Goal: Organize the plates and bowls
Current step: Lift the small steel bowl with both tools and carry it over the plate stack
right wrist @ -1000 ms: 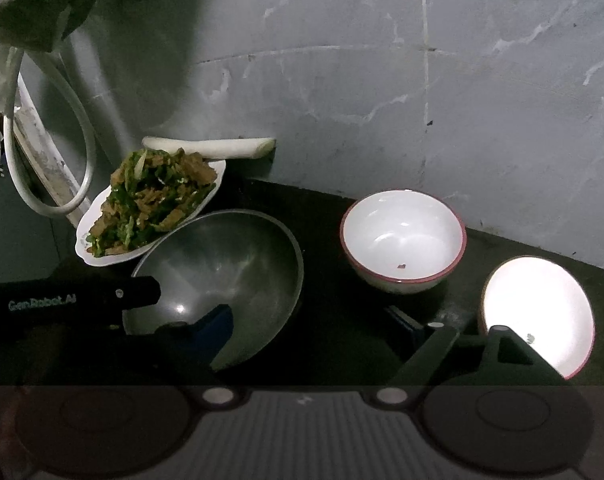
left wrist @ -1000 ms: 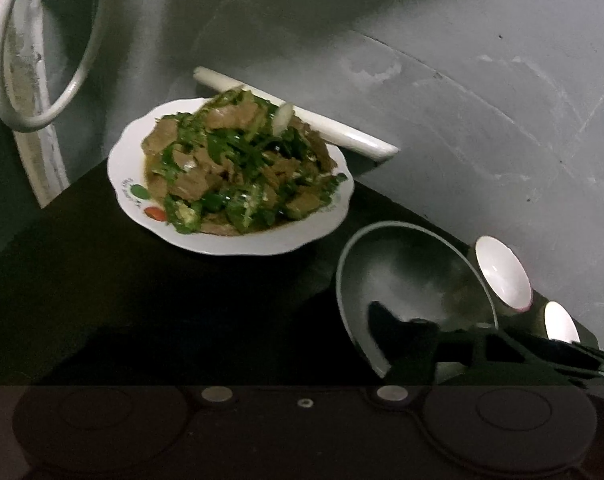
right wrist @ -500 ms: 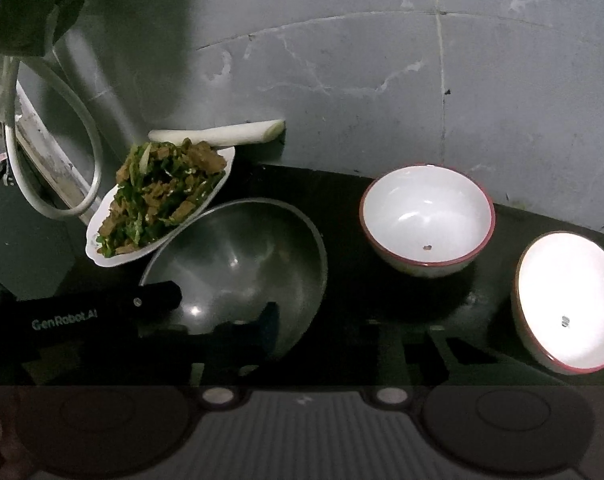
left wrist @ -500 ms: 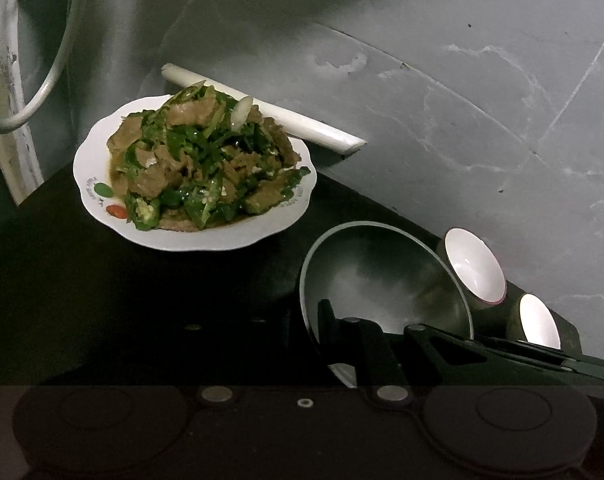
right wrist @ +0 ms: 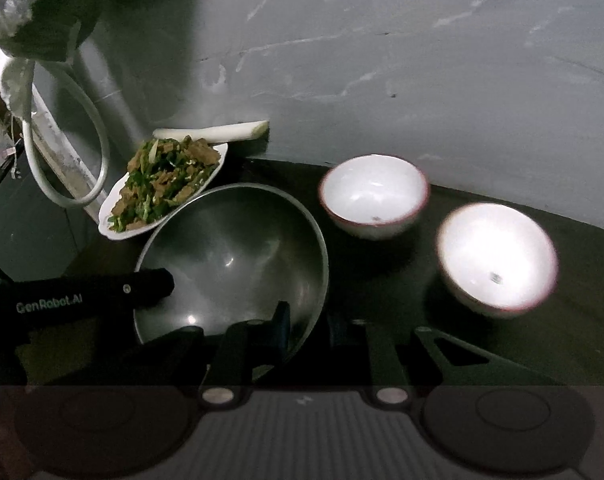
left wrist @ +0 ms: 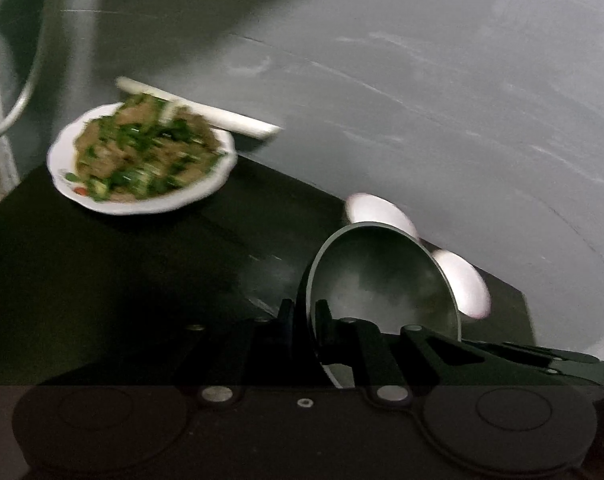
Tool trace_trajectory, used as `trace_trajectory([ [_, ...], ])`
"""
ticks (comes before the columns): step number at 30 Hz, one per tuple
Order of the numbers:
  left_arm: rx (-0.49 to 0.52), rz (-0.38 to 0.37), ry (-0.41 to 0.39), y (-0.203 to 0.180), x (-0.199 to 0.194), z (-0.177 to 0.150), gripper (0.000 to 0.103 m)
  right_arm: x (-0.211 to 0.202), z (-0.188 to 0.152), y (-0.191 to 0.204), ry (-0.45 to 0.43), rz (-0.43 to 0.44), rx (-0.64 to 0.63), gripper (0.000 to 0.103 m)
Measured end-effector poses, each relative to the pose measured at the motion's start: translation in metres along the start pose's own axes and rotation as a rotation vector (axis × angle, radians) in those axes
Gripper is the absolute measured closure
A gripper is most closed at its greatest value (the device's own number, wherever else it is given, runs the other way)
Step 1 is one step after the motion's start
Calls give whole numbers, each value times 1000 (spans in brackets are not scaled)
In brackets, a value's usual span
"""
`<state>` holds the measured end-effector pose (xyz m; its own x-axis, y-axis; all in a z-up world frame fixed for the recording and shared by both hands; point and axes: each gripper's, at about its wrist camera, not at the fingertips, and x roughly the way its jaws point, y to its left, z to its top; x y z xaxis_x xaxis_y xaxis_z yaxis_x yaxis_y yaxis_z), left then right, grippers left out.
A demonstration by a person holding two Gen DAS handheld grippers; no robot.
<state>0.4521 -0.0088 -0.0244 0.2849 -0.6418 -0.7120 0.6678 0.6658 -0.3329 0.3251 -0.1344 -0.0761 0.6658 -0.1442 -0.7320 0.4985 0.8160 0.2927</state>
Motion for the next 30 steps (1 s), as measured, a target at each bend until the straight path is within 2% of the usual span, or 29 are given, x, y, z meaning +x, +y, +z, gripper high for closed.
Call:
trace_trajectory([
  [9,98,-107,79,-62,-30,-56,92,-81,-52,-44,24,-50,40,83],
  [15,173,-164,170,-92,-38,-94,91,-131,-95,-66,66,-80,71,83],
  [21,210,-185,246,-107,-37,-122,91,-154,-128,-80,116,-97,102,83],
  [30,244,-168,309,-113,-34,-136,91,-163,-151,-86,168,-102,127,83],
])
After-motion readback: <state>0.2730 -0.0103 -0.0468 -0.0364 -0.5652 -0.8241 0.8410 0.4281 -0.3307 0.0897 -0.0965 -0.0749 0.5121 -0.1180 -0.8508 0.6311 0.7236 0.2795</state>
